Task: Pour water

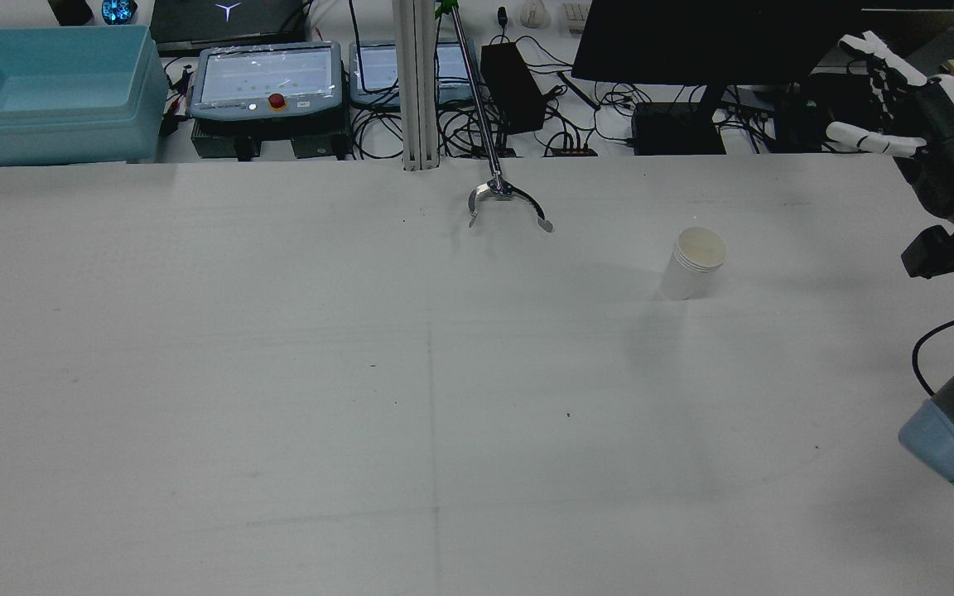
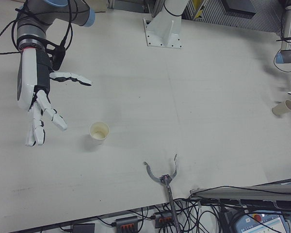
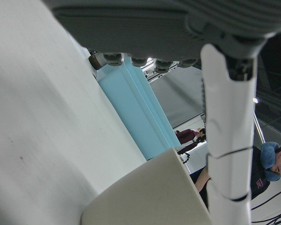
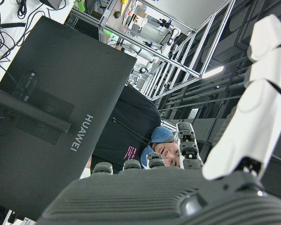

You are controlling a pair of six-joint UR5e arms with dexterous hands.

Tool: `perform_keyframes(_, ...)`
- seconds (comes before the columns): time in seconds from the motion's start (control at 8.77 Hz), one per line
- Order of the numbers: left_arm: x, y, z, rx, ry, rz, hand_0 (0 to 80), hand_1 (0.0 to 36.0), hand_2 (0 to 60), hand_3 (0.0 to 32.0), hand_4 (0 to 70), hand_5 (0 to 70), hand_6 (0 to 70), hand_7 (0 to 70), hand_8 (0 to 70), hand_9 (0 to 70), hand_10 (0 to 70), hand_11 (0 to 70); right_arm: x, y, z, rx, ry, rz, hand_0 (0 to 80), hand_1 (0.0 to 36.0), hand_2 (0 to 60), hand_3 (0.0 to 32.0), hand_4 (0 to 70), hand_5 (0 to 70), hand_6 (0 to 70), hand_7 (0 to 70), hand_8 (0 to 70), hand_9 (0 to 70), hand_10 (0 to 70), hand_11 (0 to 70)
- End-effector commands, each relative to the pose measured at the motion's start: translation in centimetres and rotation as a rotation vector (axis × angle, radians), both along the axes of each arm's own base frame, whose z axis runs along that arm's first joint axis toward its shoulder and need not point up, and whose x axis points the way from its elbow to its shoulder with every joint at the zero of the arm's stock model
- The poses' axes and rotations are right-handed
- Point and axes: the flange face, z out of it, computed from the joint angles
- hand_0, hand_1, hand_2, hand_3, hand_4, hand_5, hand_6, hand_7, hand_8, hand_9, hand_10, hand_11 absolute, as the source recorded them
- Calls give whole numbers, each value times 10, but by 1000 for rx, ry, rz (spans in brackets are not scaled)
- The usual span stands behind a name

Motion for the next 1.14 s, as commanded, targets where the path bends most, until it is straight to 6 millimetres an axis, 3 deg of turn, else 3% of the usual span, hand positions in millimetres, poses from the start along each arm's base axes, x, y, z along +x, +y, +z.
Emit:
perform_keyframes(0.0, 21, -14, -1, -25, 68, 48, 592, 260, 0, 26, 0, 13, 0, 63, 0, 0, 3, 34, -2, 1, 1, -1, 1, -5, 444, 139, 170, 54, 0, 123, 0, 82, 0, 2, 0, 0)
perform_keyframes(0.34, 25, -10, 7, -42, 65, 60, 585, 256, 7, 24, 0, 4, 0, 62, 0, 0, 6, 37, -3, 1, 1, -1, 1, -6, 438, 134, 168, 50, 10, 123, 0, 86, 0, 3, 0, 0)
perform_keyframes(1.03, 32, -21, -5, 21, 91, 39, 584, 248, 0, 34, 0, 2, 0, 57, 0, 0, 0, 29, -1, 1, -1, 2, -4, -11, 444, 136, 175, 44, 33, 134, 0, 97, 0, 5, 0, 0)
